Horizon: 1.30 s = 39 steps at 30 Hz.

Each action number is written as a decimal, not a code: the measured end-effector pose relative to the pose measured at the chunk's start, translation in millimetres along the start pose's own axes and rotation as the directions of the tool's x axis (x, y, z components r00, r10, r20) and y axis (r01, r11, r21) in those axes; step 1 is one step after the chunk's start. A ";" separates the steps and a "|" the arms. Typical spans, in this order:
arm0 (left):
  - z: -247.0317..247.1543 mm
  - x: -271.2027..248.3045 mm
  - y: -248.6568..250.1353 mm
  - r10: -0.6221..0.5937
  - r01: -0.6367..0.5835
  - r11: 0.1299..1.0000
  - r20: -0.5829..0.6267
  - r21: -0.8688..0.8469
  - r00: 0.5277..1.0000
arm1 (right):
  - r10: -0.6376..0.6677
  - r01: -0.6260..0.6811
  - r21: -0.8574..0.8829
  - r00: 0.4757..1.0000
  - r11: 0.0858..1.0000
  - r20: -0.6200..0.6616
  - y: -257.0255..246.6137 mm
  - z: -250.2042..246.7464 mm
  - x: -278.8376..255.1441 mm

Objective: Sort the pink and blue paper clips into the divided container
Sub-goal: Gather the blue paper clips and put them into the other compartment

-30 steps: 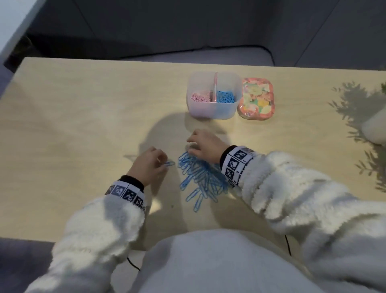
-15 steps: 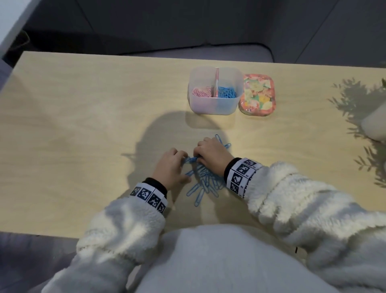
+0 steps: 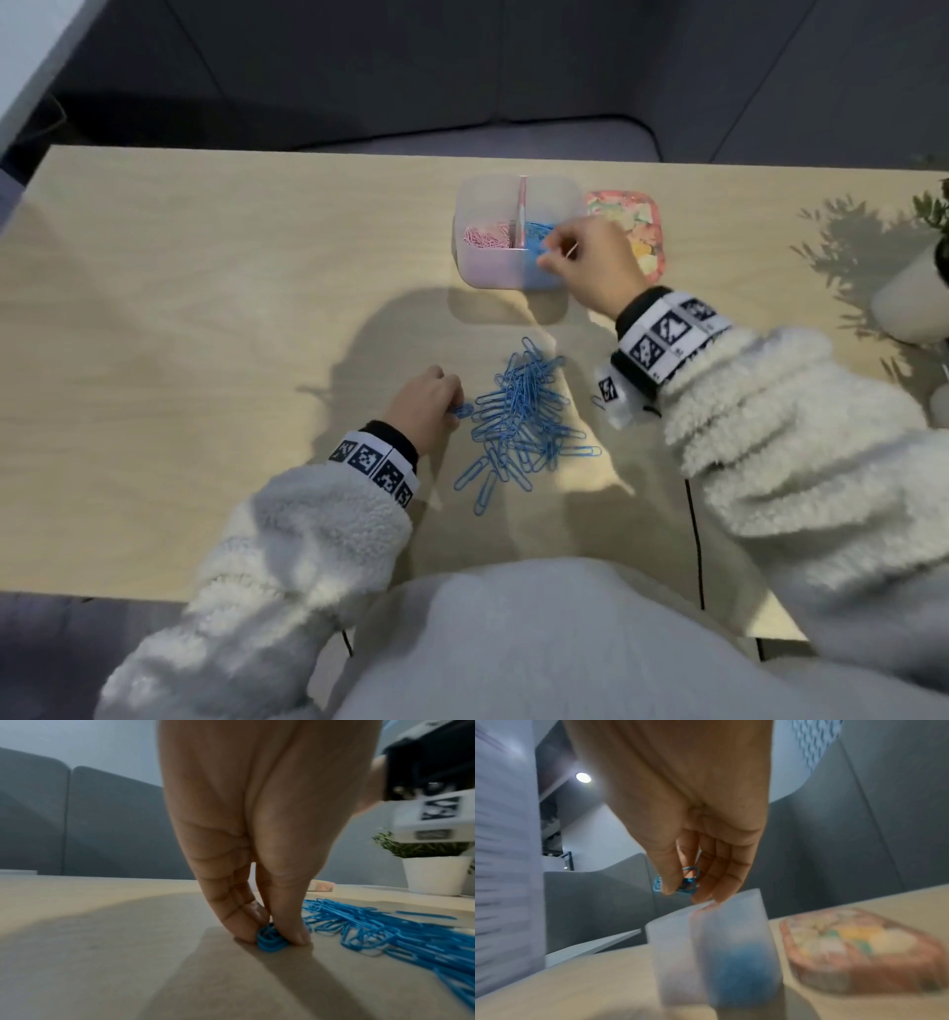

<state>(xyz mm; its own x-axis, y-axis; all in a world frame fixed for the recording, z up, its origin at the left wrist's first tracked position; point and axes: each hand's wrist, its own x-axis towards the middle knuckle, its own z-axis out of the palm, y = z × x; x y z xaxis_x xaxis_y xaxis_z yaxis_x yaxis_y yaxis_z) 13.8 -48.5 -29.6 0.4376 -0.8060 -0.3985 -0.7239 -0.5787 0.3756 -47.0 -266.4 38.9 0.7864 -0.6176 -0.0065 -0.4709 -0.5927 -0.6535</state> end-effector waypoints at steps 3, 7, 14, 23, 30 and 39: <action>-0.8 1.1 1.7 0.012 -0.013 1.000 0.021 0.016 1.000 | 0.057 -0.062 -0.050 0.994 0.997 -0.097 0.6 -14.4 30.1; -2.9 4.0 0.5 -0.018 0.018 1.000 0.034 -0.008 0.999 | 0.127 -0.136 -0.110 0.988 0.985 -0.087 0.4 -12.1 48.0; -7.8 12.6 5.1 -0.003 -0.001 0.997 0.056 0.074 0.998 | 0.120 -0.129 -0.047 0.980 0.991 -0.156 10.8 -12.3 27.7; -81.8 68.9 64.8 0.138 -0.202 0.968 -0.359 -0.148 0.923 | 0.243 -0.231 0.153 0.968 0.961 -0.065 67.5 10.2 -60.5; -105.1 137.9 96.3 0.144 -0.140 0.989 -0.276 0.035 0.950 | 0.263 -0.272 0.098 0.960 0.957 0.095 80.7 25.3 -82.3; -67.3 79.7 66.1 0.292 -0.324 0.945 -0.371 -0.028 0.882 | 0.271 -0.277 0.044 0.956 0.960 0.112 73.5 31.4 -79.6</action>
<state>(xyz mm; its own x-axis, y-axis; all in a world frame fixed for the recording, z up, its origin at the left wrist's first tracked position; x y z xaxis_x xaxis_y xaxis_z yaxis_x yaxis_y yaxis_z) 36.7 -159.4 19.7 0.3728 -0.9253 0.0690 -0.8115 -0.2891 0.5078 -131.6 -244.6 -32.4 0.6691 -0.6930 -0.2684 -0.6525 -0.3751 -0.6584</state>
